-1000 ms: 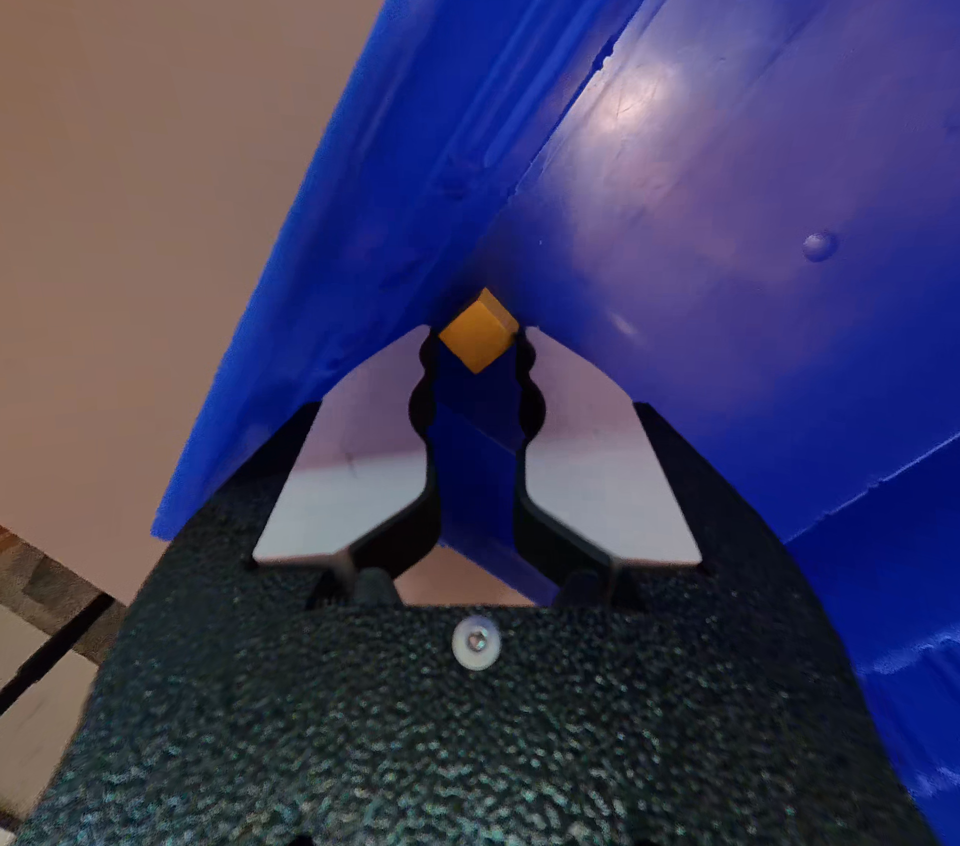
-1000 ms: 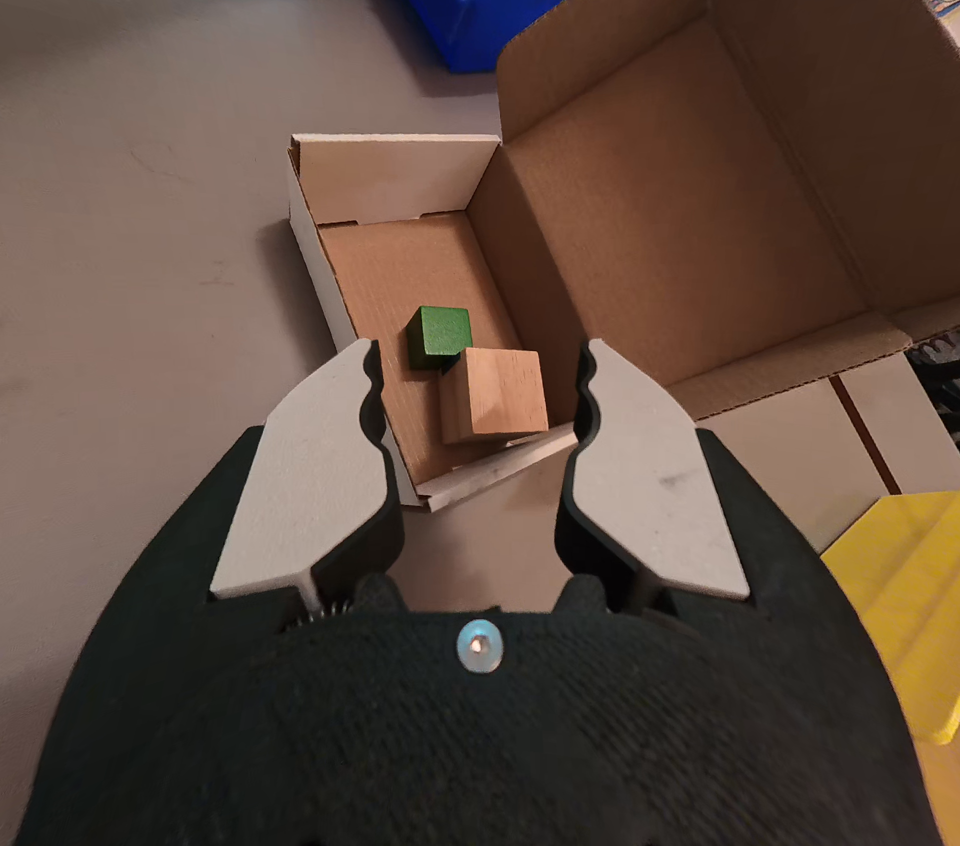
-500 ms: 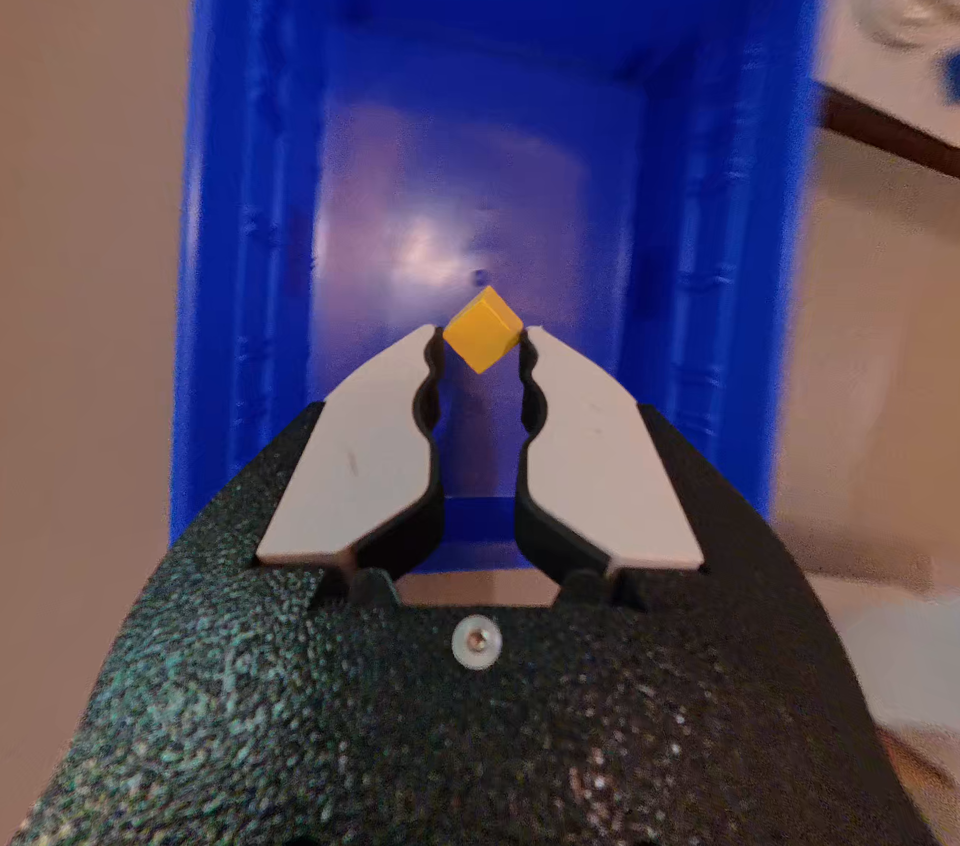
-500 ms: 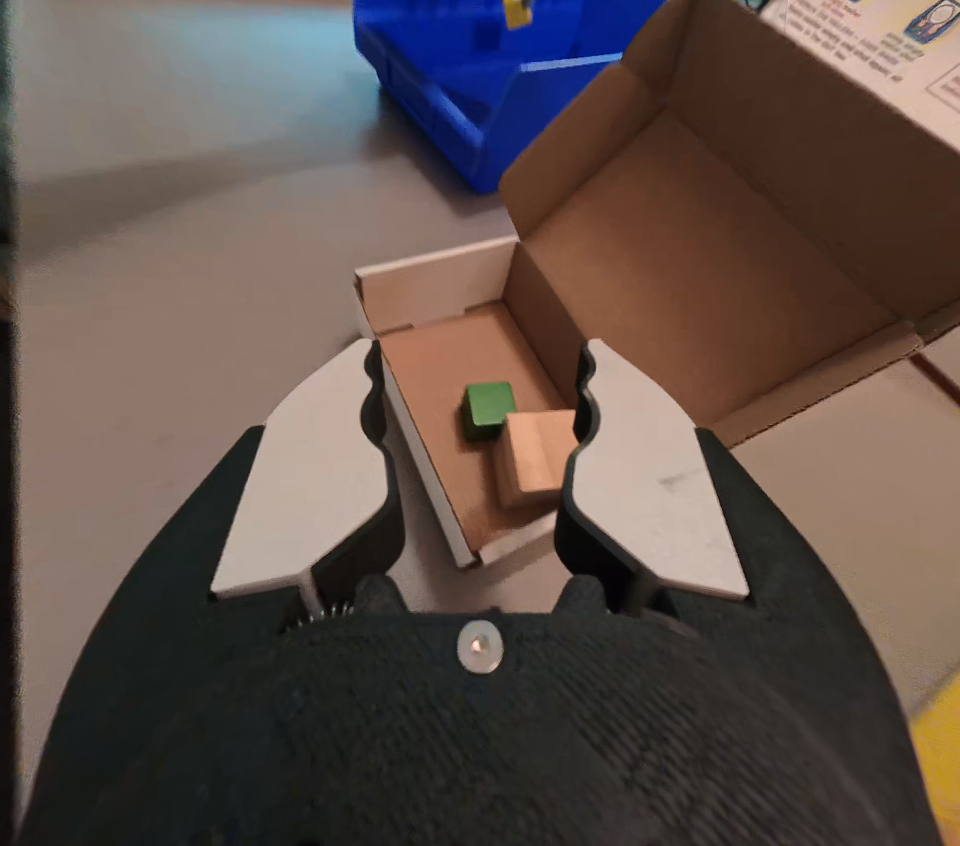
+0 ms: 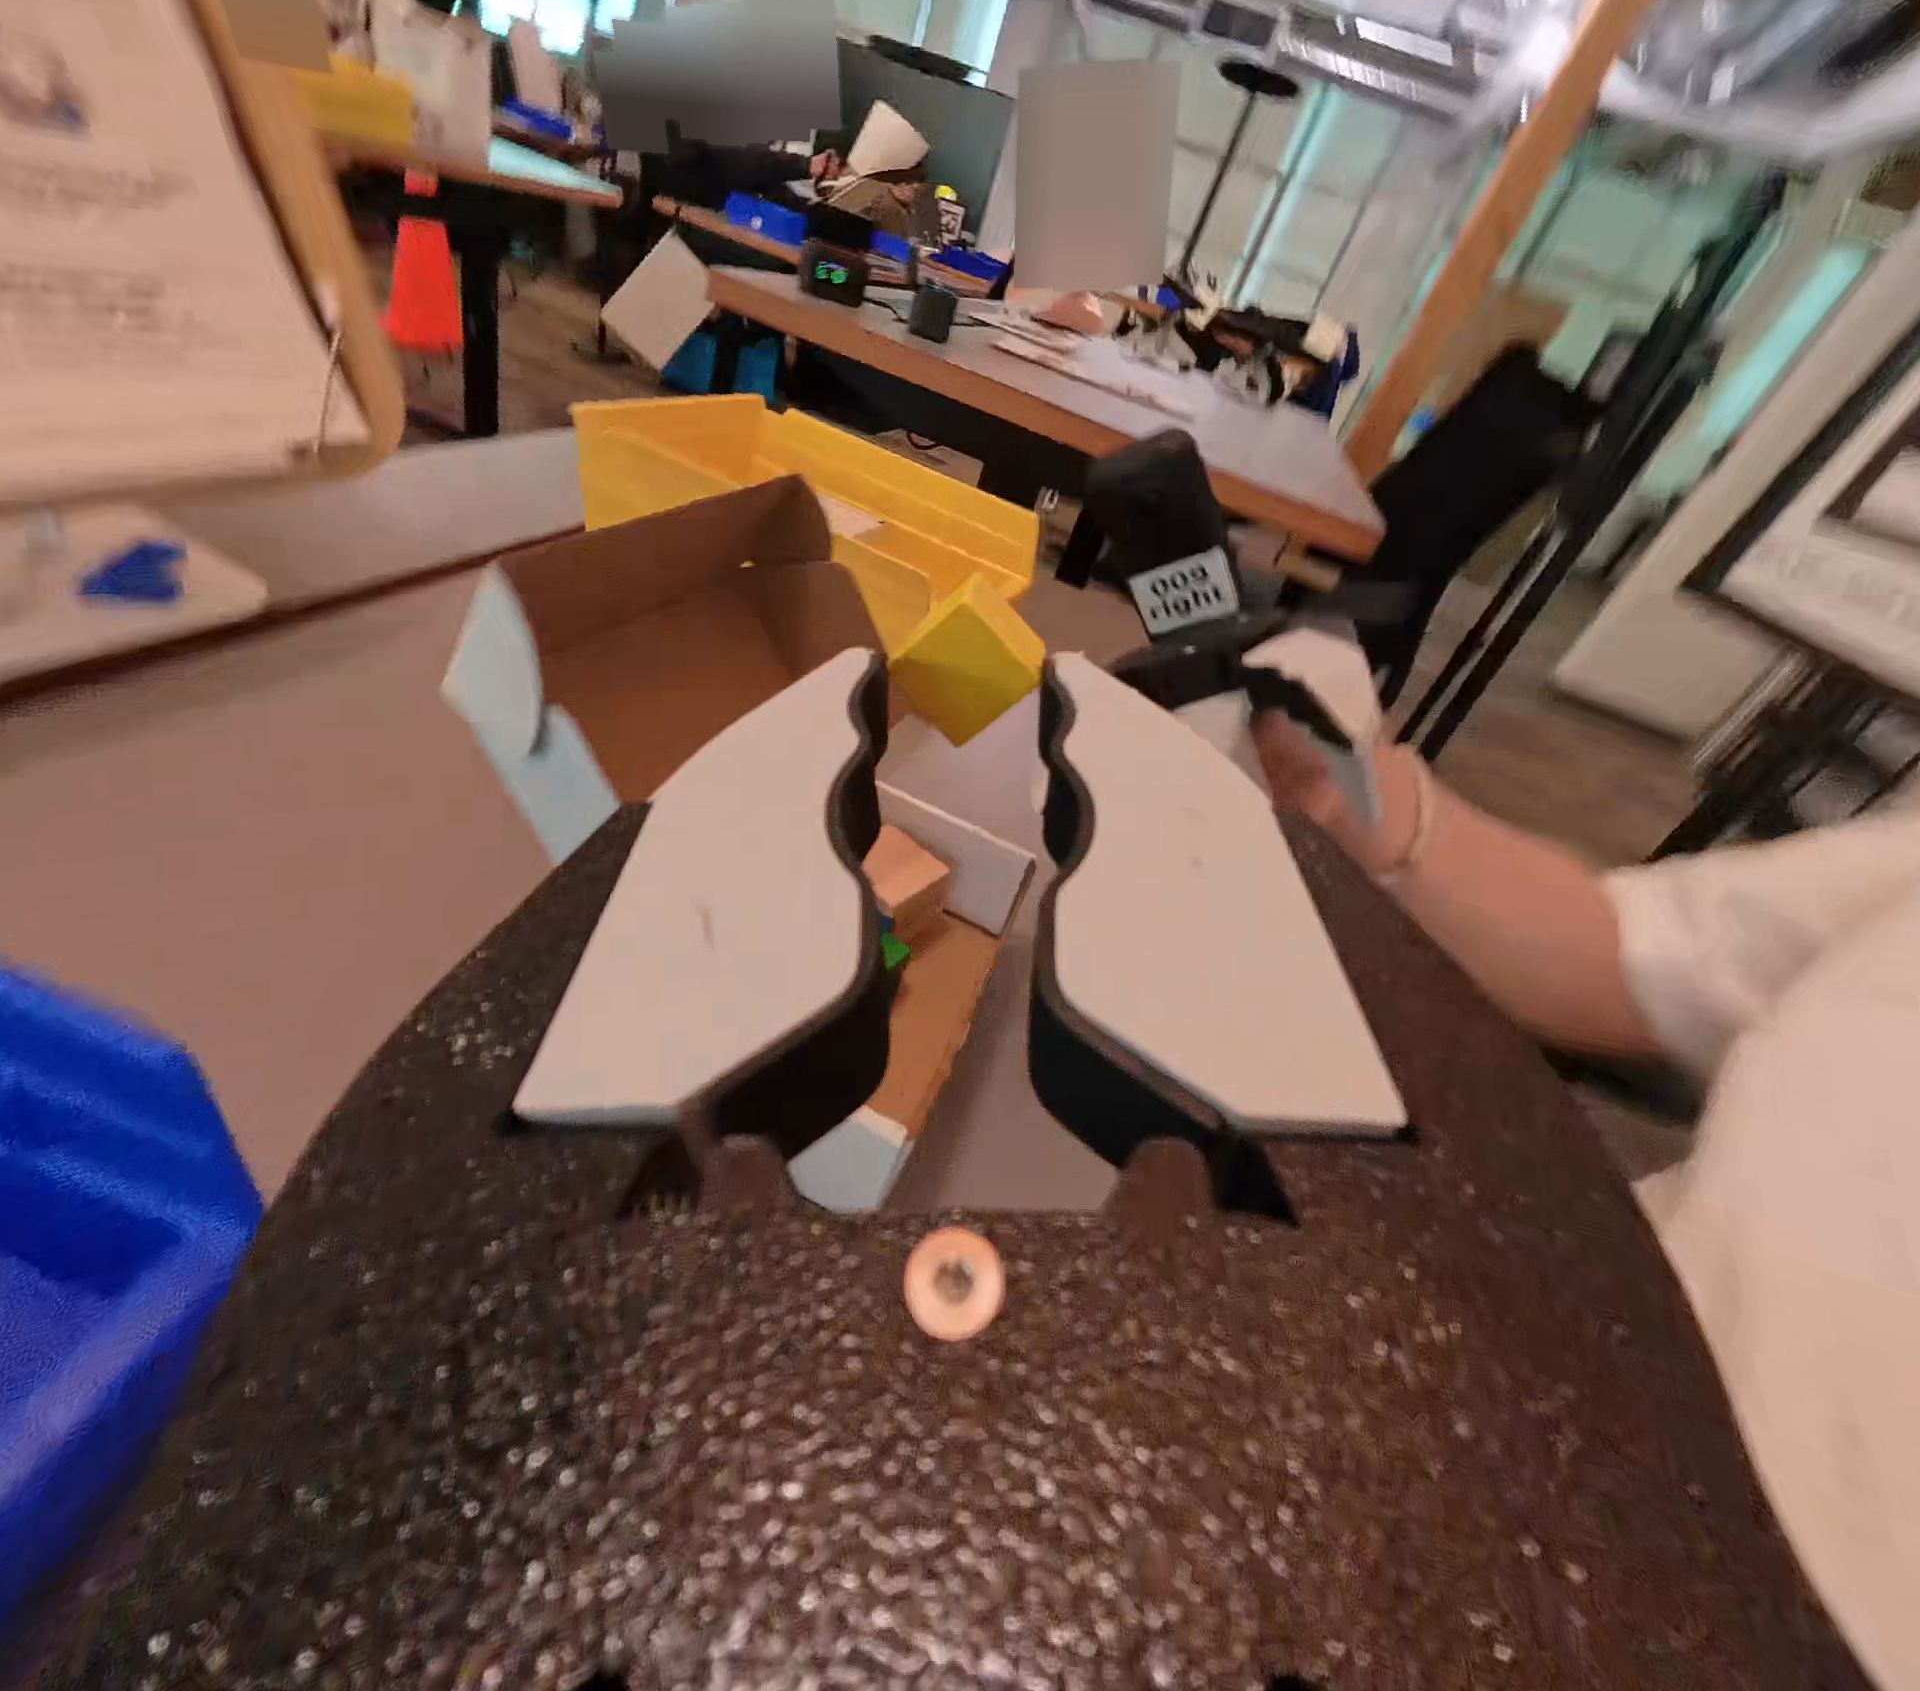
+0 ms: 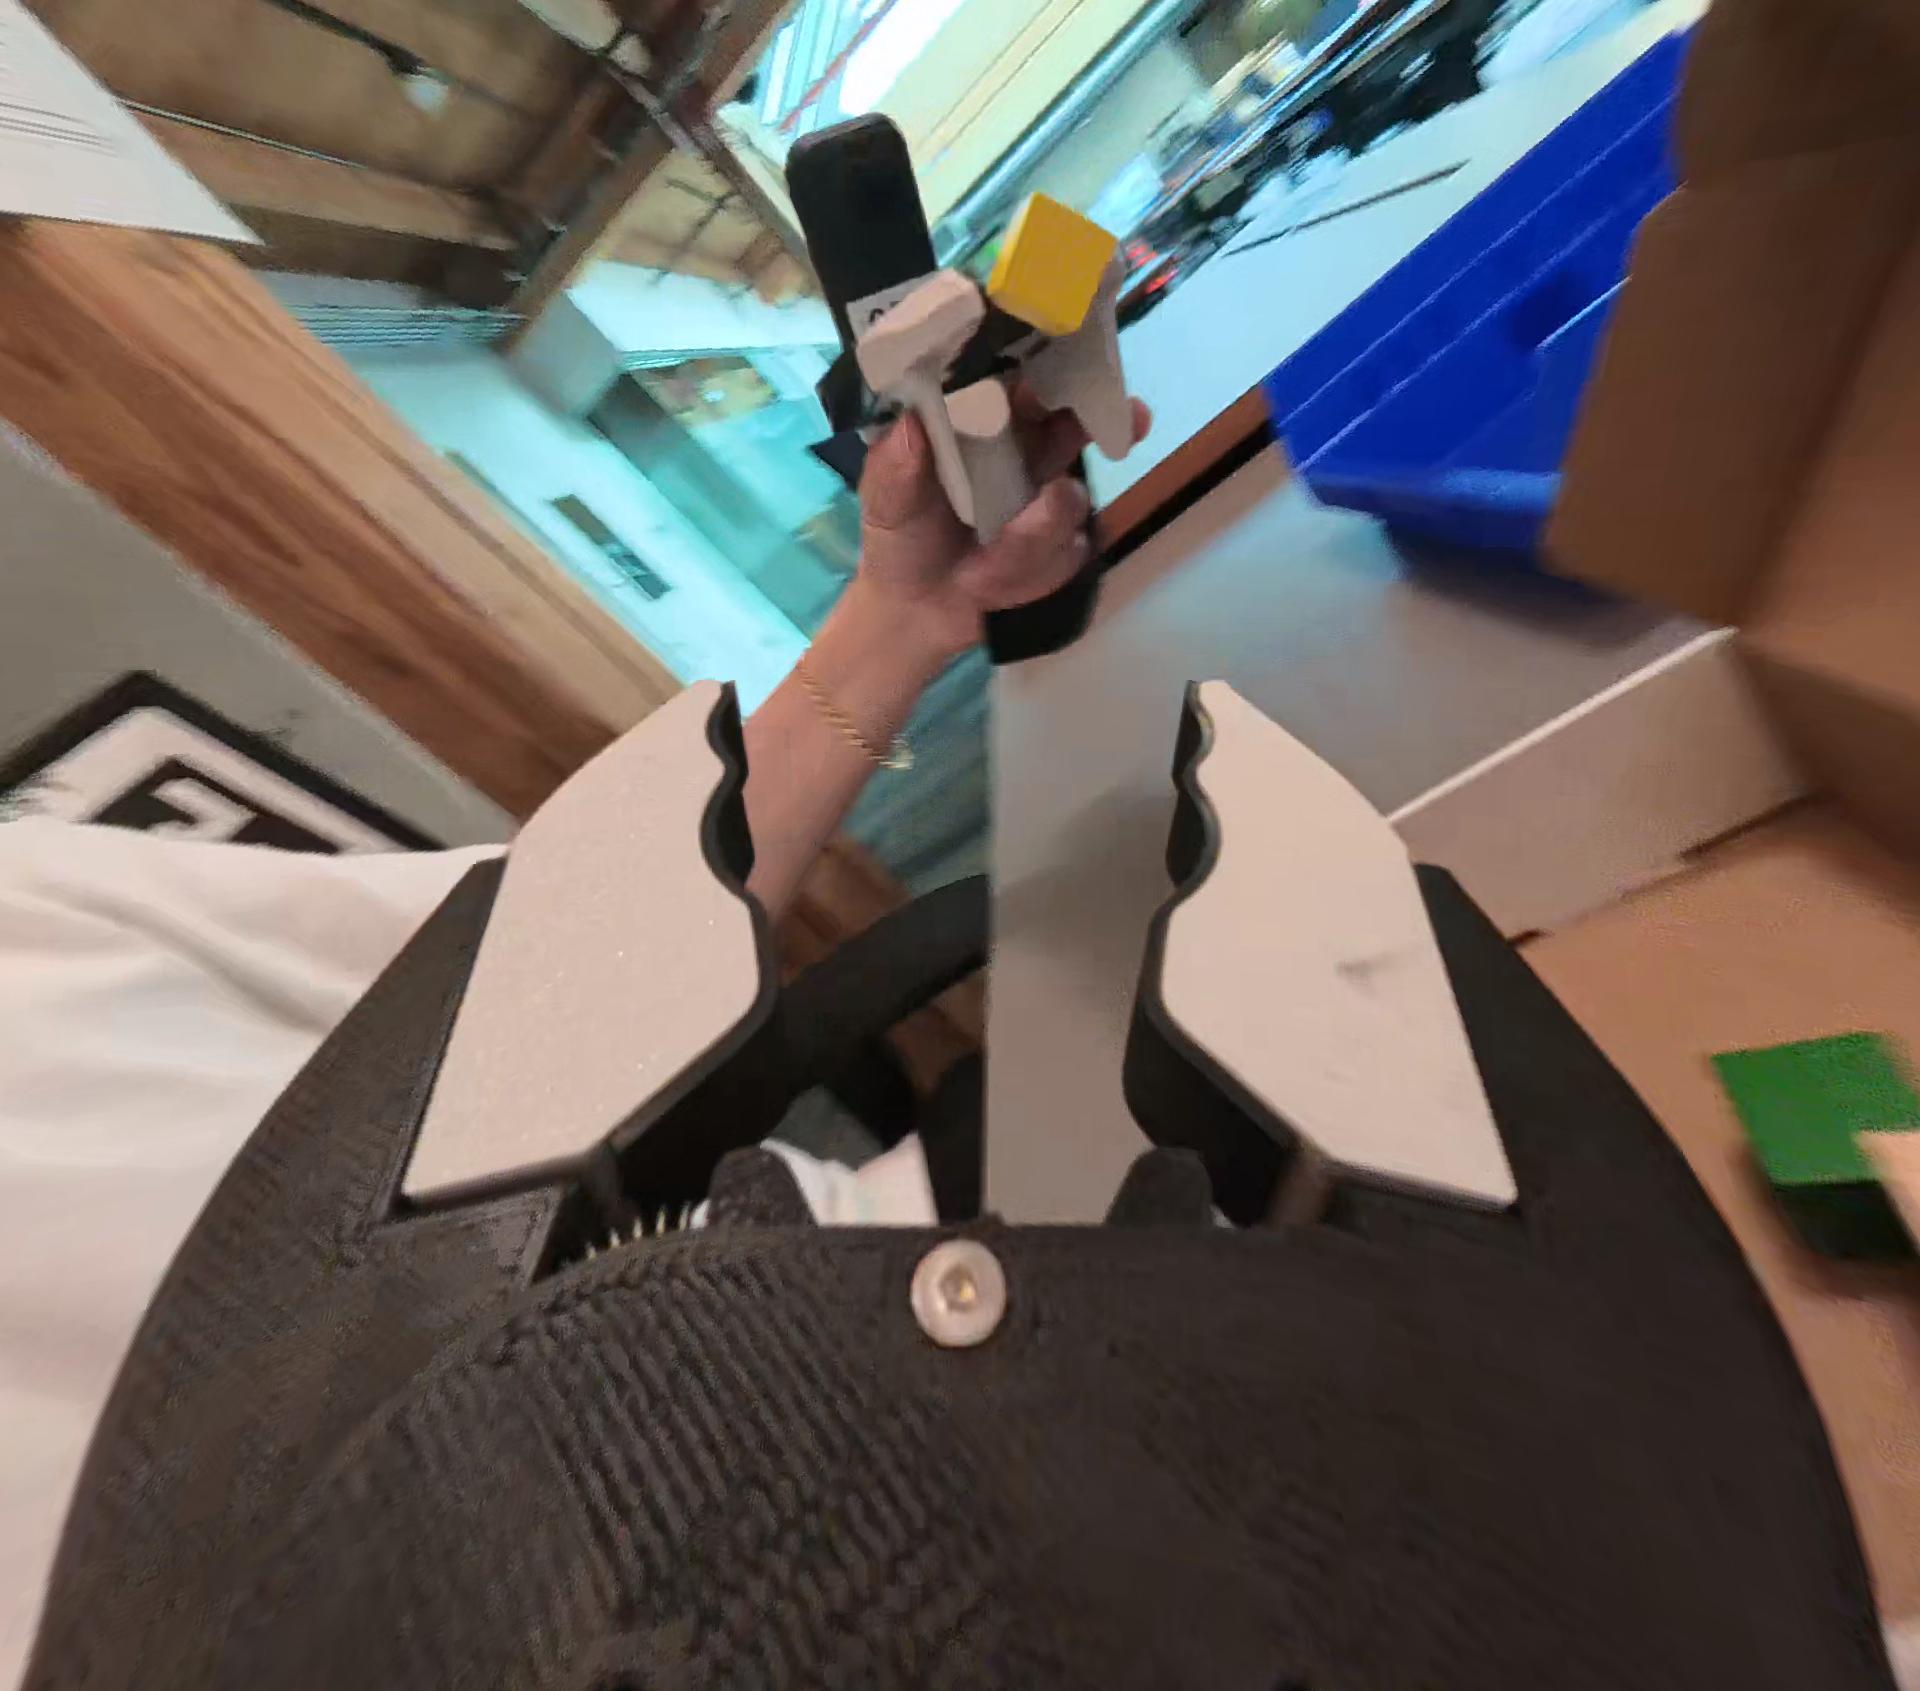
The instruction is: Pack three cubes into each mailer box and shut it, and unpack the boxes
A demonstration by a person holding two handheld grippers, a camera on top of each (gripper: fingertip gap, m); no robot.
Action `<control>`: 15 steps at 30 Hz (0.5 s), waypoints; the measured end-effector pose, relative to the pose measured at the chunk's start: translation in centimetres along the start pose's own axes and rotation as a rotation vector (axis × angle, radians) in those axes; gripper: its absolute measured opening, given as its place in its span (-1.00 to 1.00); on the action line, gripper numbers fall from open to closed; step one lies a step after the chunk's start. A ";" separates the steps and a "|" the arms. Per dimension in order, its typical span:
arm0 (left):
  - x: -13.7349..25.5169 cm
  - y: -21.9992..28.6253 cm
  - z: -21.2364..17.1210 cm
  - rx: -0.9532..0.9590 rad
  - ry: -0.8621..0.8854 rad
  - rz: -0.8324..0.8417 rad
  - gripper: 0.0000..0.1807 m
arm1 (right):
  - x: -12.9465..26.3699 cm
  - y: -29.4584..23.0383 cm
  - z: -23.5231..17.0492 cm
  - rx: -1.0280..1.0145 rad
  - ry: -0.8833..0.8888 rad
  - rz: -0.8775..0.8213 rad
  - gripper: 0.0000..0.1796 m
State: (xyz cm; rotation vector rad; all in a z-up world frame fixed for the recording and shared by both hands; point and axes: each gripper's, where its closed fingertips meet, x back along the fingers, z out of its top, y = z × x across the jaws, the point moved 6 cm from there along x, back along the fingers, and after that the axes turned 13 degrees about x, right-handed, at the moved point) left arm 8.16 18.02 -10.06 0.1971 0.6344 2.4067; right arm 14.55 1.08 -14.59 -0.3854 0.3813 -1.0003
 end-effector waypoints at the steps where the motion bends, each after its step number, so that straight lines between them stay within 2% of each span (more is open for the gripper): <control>1: -0.5 0.9 -0.7 -0.107 -0.020 -0.013 -0.70 | -0.3 -0.2 -0.3 -0.039 0.002 0.042 -0.08; 3: -1.4 2.8 -2.0 -0.296 -0.065 -0.065 -0.70 | -0.8 -0.5 0.0 -0.139 0.083 0.108 -0.06; 5: -2.2 4.4 -2.8 -0.440 -0.074 -0.124 -0.70 | -1.2 -0.8 0.1 -0.241 0.137 0.169 -0.21; 6: -2.6 4.9 -3.1 -0.487 -0.079 -0.133 -0.70 | -1.5 -0.9 0.0 -0.270 0.143 0.188 -0.23; 12: -3.8 5.6 -4.3 -0.572 -0.137 -0.139 -0.70 | -2.1 -1.1 -0.3 -0.290 0.139 0.216 -0.28; 15: -3.9 5.3 -4.7 -0.562 -0.146 -0.105 -0.70 | -1.7 -0.5 -0.1 -0.287 0.175 0.197 -0.54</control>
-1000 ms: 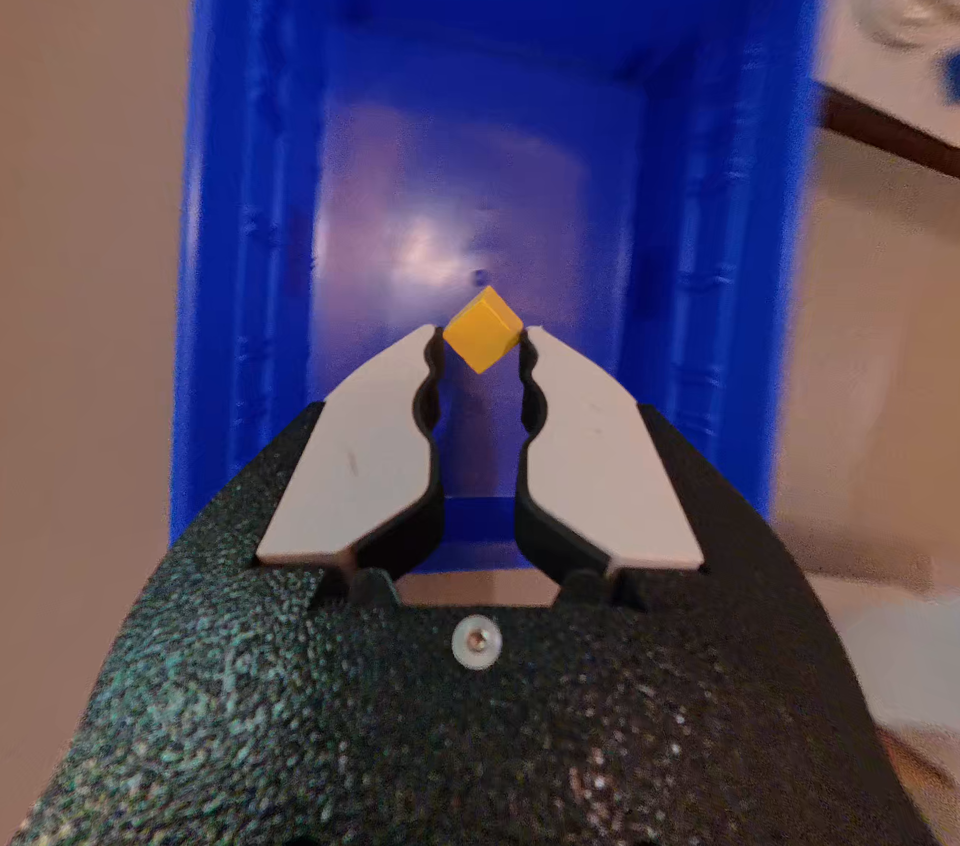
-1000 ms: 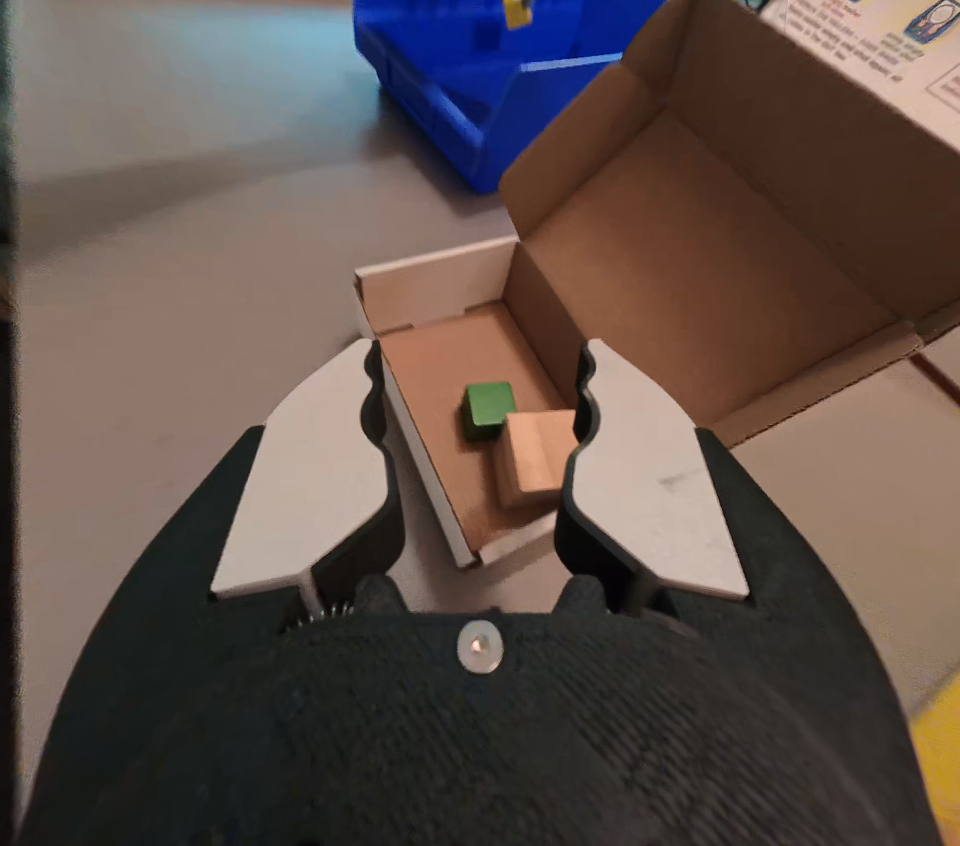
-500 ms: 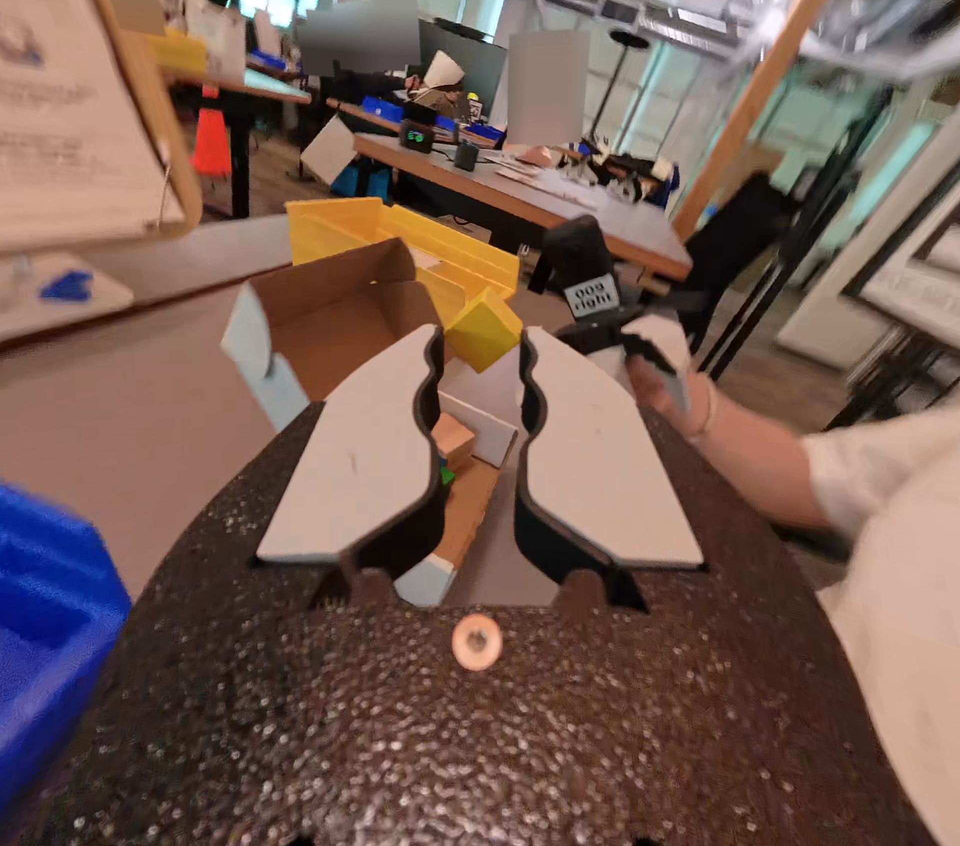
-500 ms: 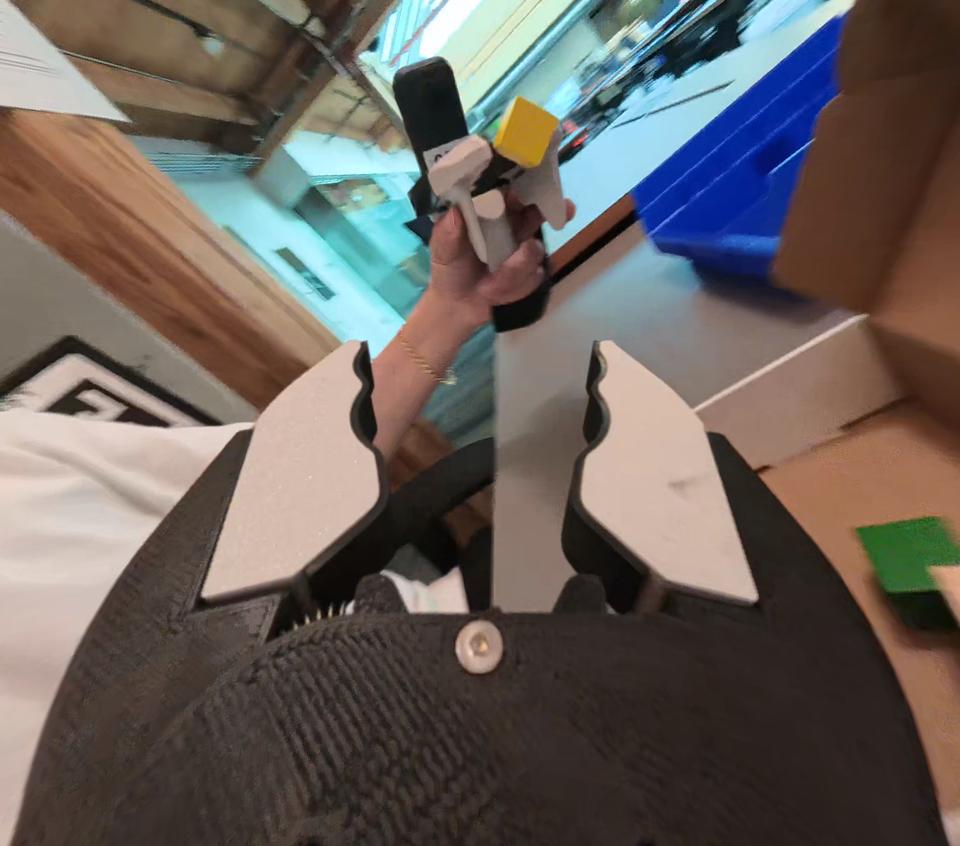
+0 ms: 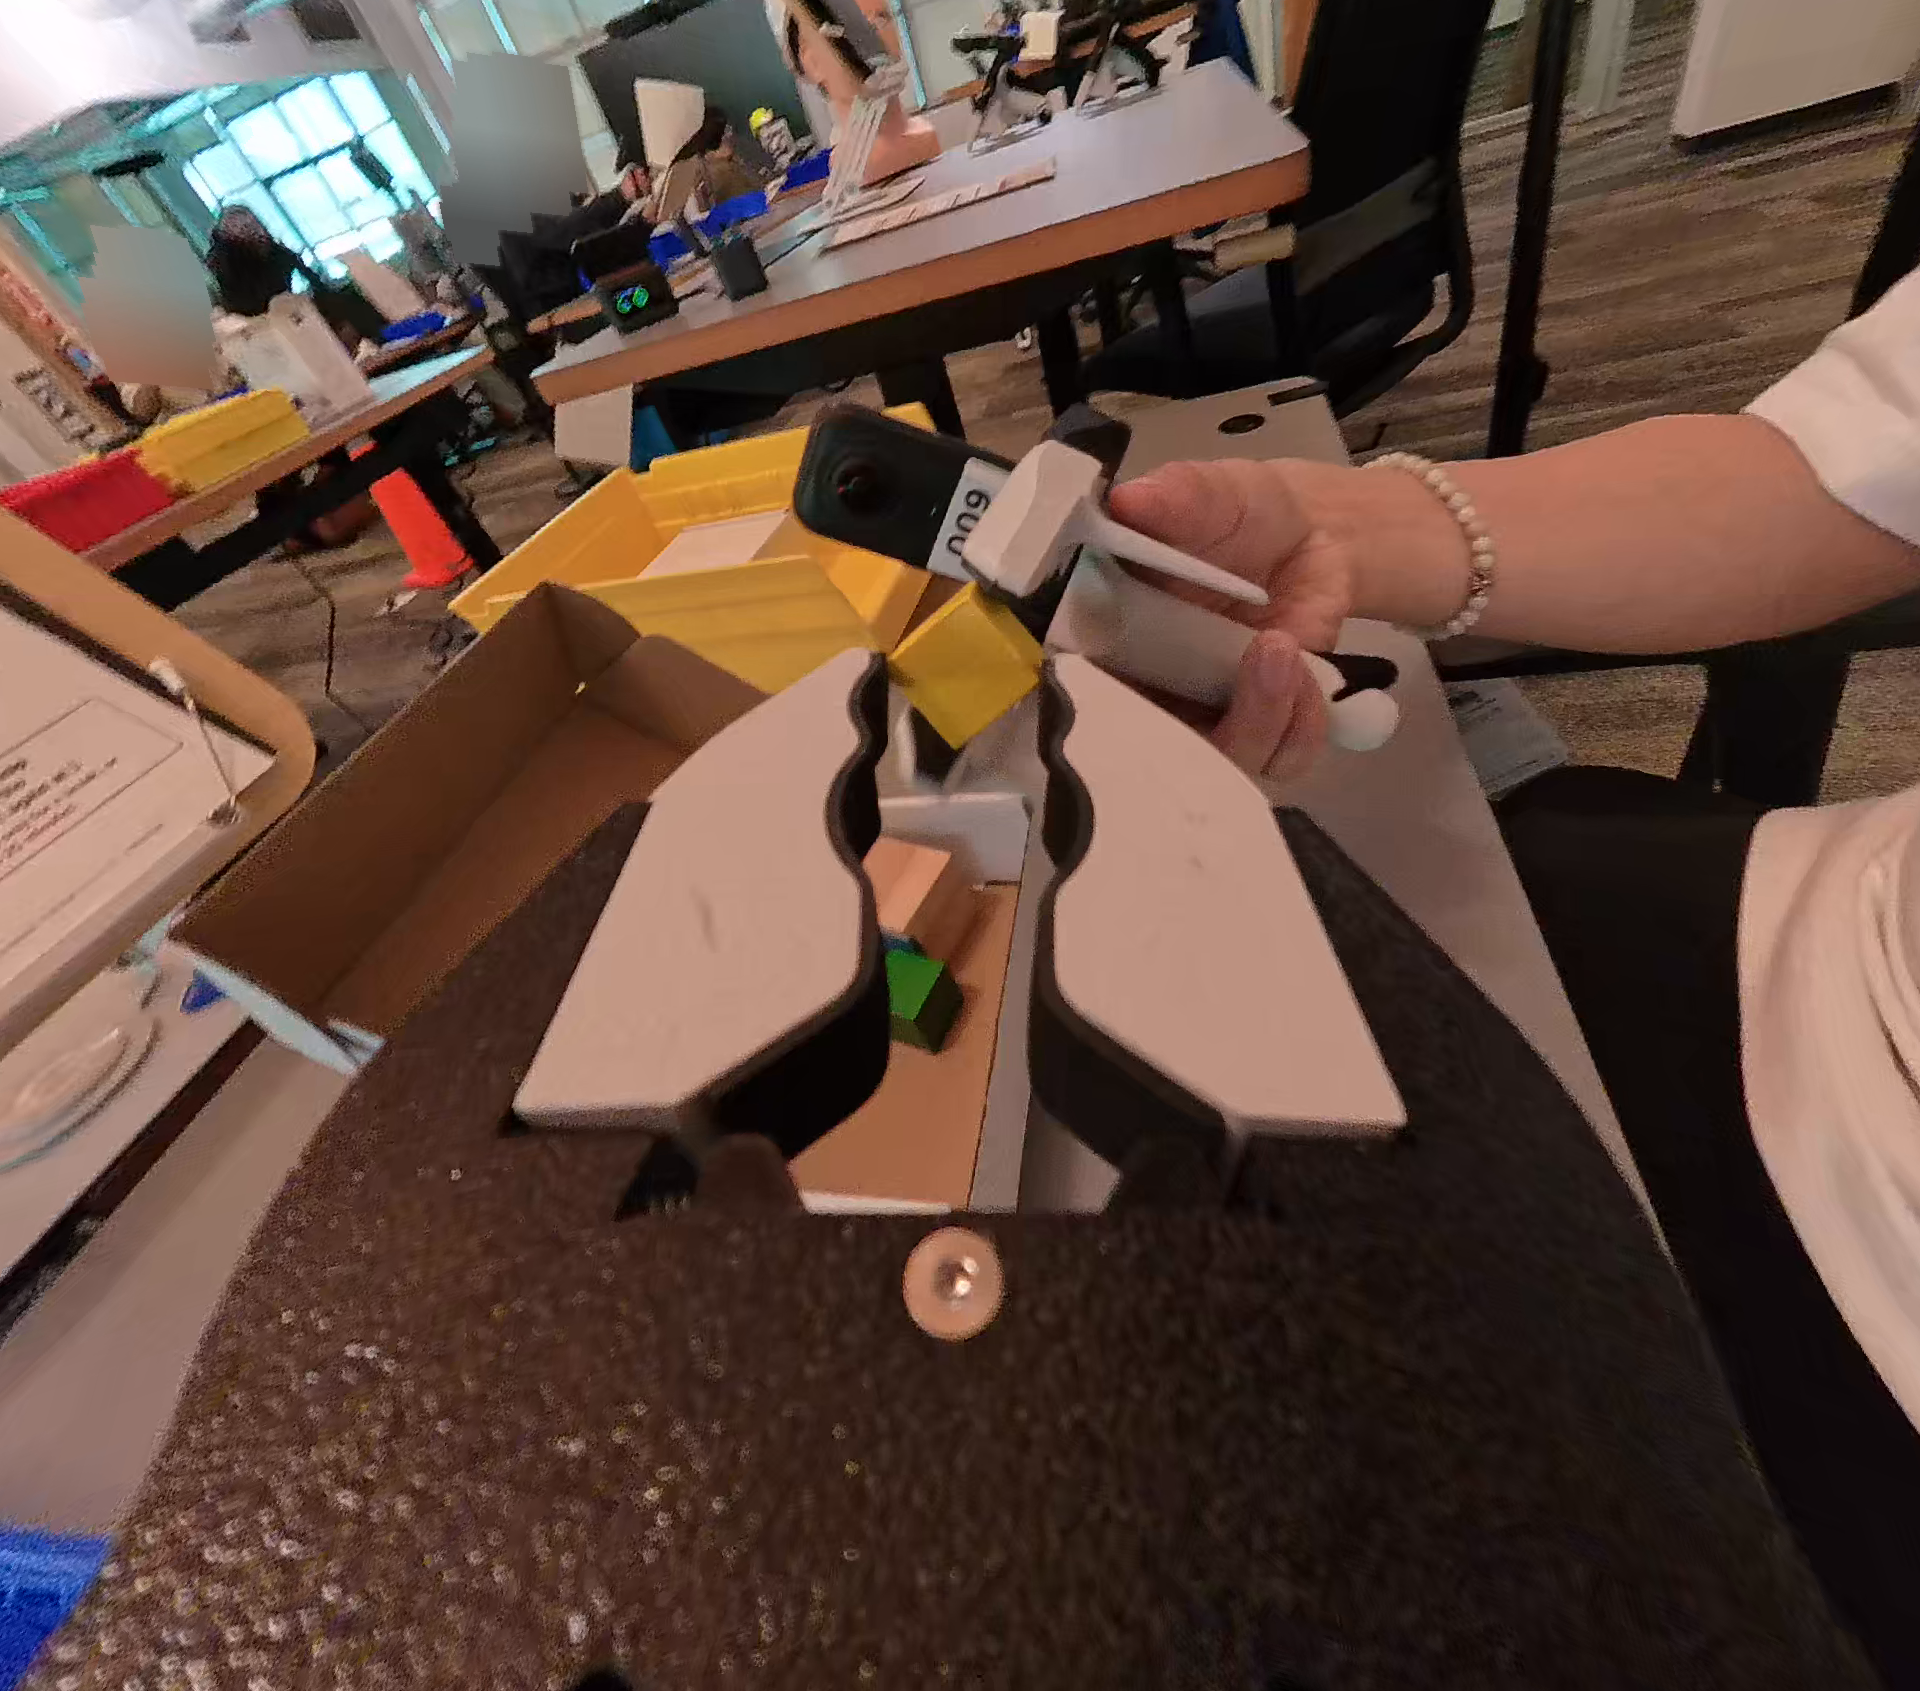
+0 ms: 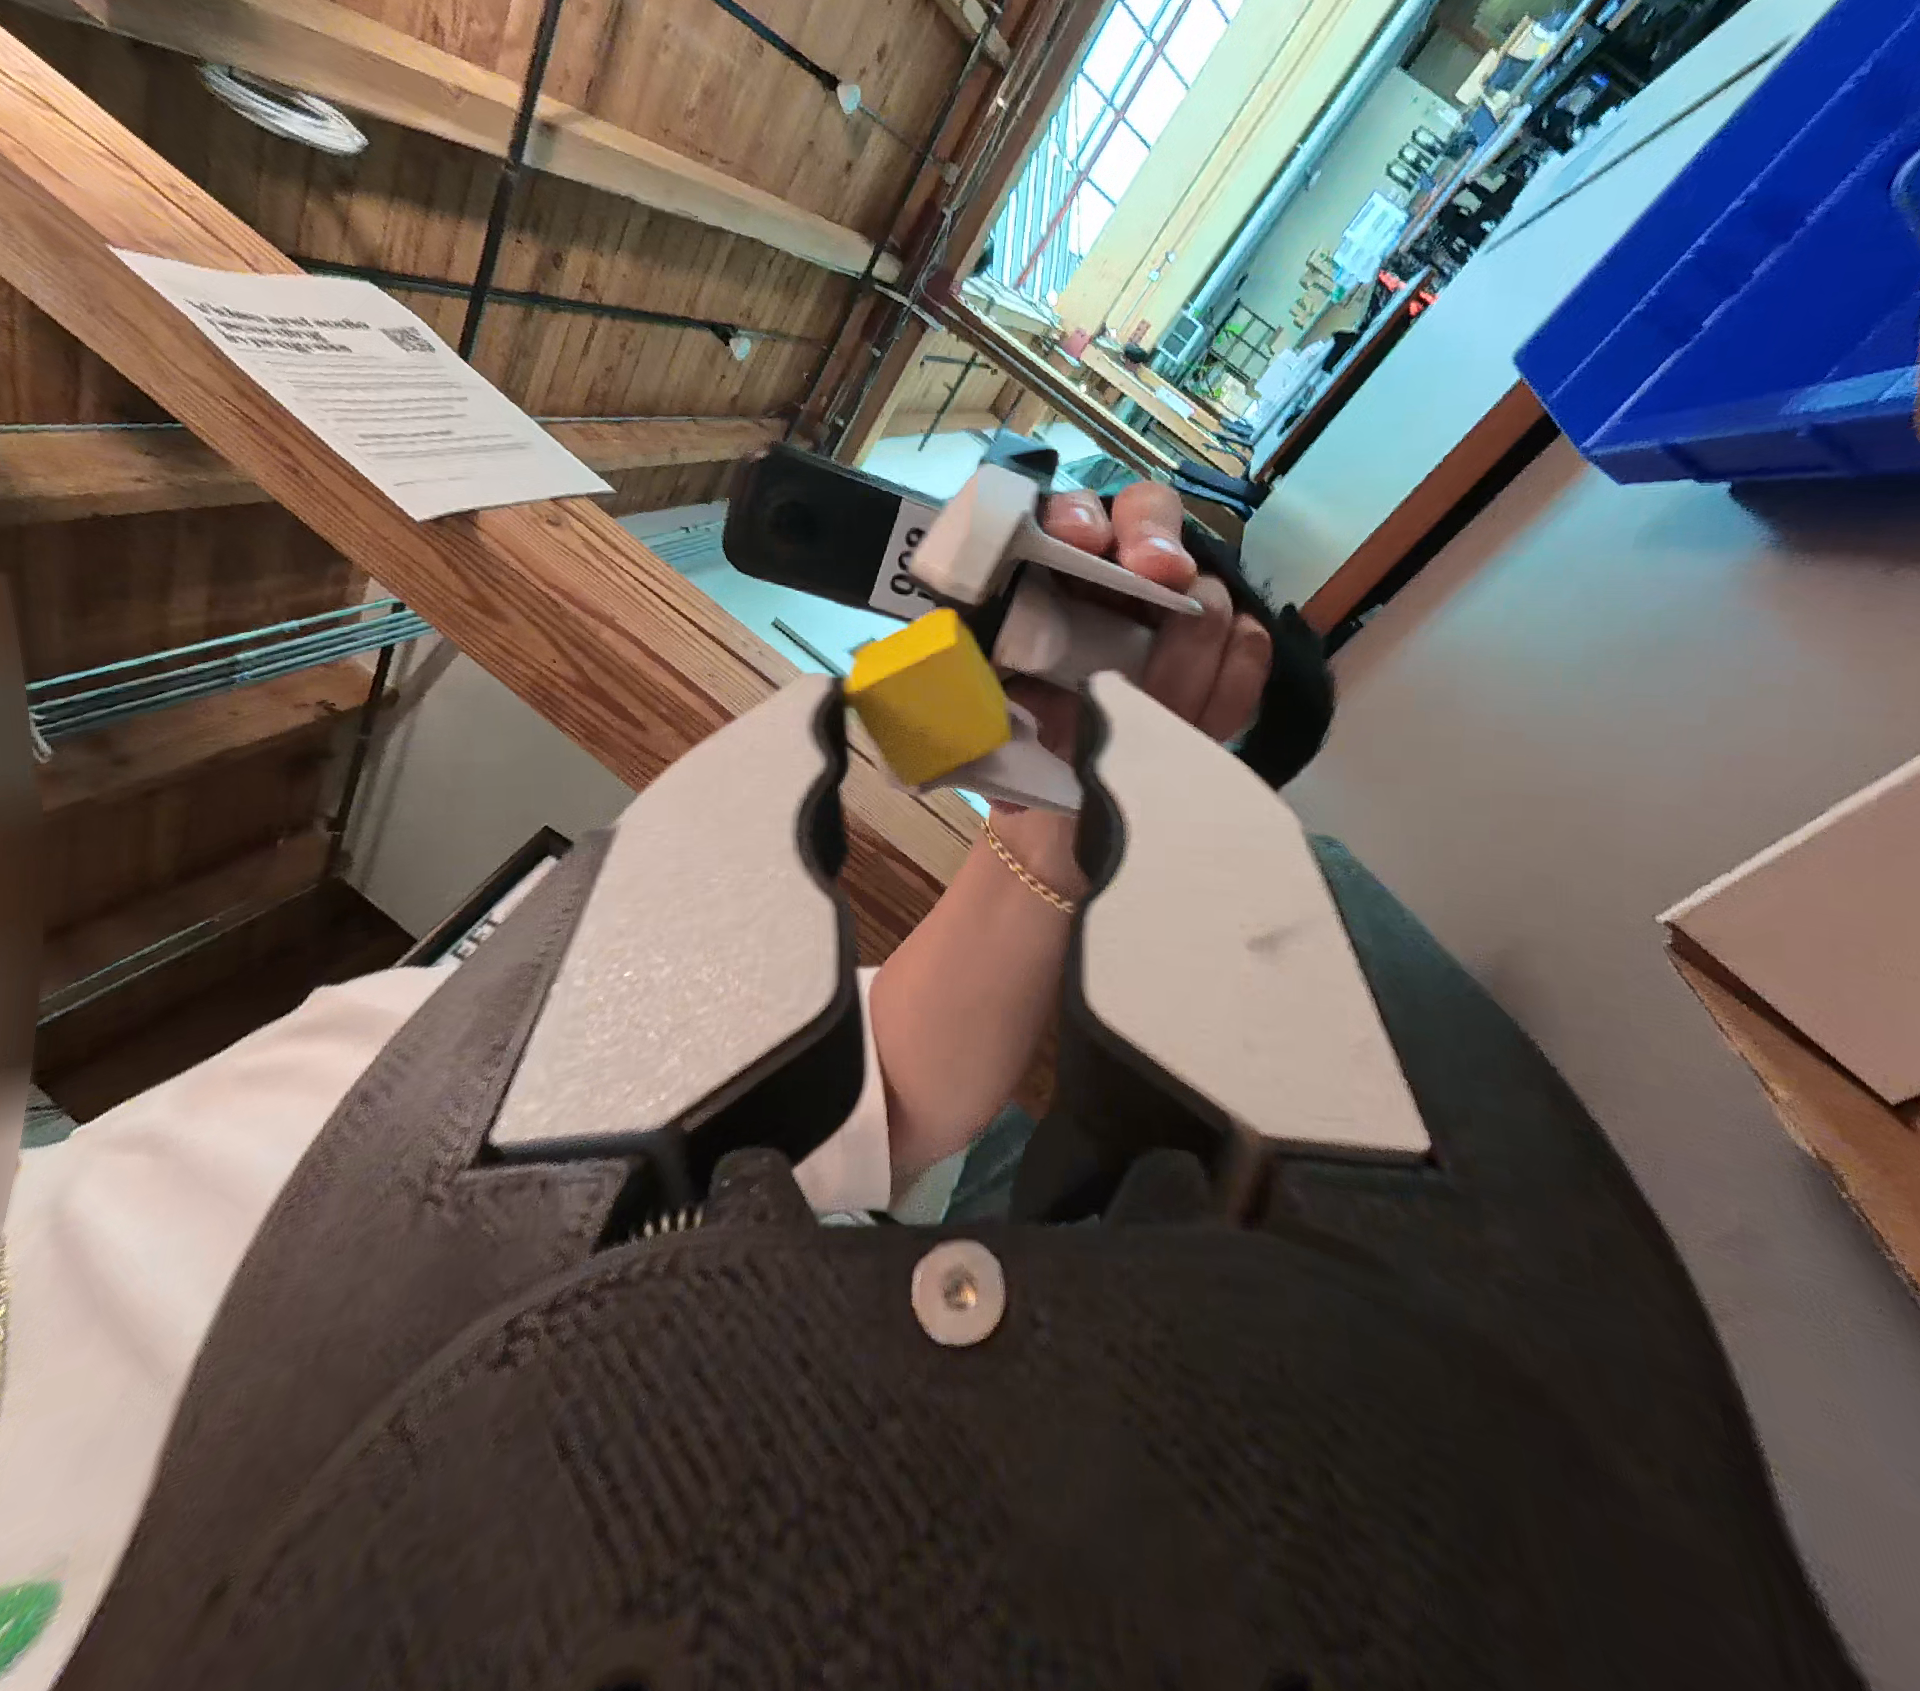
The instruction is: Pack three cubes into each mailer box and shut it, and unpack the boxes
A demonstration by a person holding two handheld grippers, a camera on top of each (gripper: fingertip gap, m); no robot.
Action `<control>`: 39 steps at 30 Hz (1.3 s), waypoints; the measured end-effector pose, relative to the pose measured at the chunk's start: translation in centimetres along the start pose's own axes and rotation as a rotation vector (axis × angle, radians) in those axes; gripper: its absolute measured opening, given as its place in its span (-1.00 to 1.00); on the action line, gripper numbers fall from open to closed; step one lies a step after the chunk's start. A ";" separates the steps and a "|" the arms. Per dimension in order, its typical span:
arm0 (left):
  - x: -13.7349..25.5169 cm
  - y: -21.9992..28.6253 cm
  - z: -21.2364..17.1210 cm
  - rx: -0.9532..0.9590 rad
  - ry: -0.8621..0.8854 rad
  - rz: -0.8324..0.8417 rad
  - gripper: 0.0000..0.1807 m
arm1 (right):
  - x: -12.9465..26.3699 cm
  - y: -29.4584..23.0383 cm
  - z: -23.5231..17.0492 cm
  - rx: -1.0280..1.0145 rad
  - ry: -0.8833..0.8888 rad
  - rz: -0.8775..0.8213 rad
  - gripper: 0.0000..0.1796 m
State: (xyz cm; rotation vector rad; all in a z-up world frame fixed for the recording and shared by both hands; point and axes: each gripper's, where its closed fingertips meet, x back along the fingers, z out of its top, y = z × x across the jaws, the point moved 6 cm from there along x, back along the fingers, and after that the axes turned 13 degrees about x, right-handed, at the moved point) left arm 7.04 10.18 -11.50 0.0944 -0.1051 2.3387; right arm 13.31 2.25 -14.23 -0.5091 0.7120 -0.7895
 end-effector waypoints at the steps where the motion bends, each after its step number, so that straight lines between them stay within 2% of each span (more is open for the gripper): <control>1: -0.1 -0.1 -0.2 0.015 -0.009 0.013 -0.70 | 0.2 0.0 0.2 0.002 0.014 0.013 -0.68; 7: -0.7 -0.5 -1.3 0.135 -0.051 0.088 -0.69 | 0.9 0.9 0.7 0.170 -0.081 -0.109 -0.74; 10: -0.5 -1.2 -1.6 0.163 -0.021 0.228 -0.47 | 2.7 1.9 1.7 0.342 -0.167 -0.325 -0.75; 13: 0.0 -1.5 -2.6 0.175 -0.047 0.314 -0.47 | 5.3 2.7 3.0 0.485 -0.252 -0.531 -0.75; 17: 0.6 -1.4 -4.7 0.192 -0.137 0.369 -0.52 | 7.0 3.8 2.7 0.639 -0.473 -0.724 -0.74; 21: 1.0 -1.1 -6.1 0.214 -0.188 0.390 -0.56 | 6.7 5.2 0.5 0.714 -0.729 -0.779 -0.74; 24: 1.2 -1.2 -6.7 0.224 -0.223 0.416 -0.57 | 6.4 5.8 -0.8 0.737 -0.834 -0.795 -0.74; 27: 1.3 -1.5 -6.7 0.235 -0.238 0.445 -0.57 | 6.3 6.1 -0.7 0.801 -0.833 -0.857 -0.72; 29: 1.3 -2.0 -6.6 0.265 -0.242 0.489 -0.57 | 6.2 5.9 -0.5 0.832 -0.802 -0.852 -0.59; 33: 1.6 -4.2 -5.8 0.369 -0.307 0.660 -0.63 | 6.4 4.5 1.4 0.910 -0.683 -0.890 -0.48; 35: 1.7 -5.8 -4.7 0.403 -0.316 0.761 -0.67 | 7.1 3.5 3.3 0.998 -0.580 -0.997 -0.54; 39: 0.3 -8.3 -3.2 0.471 -0.296 0.801 -0.69 | 9.3 2.7 6.8 1.118 -0.403 -1.235 -0.71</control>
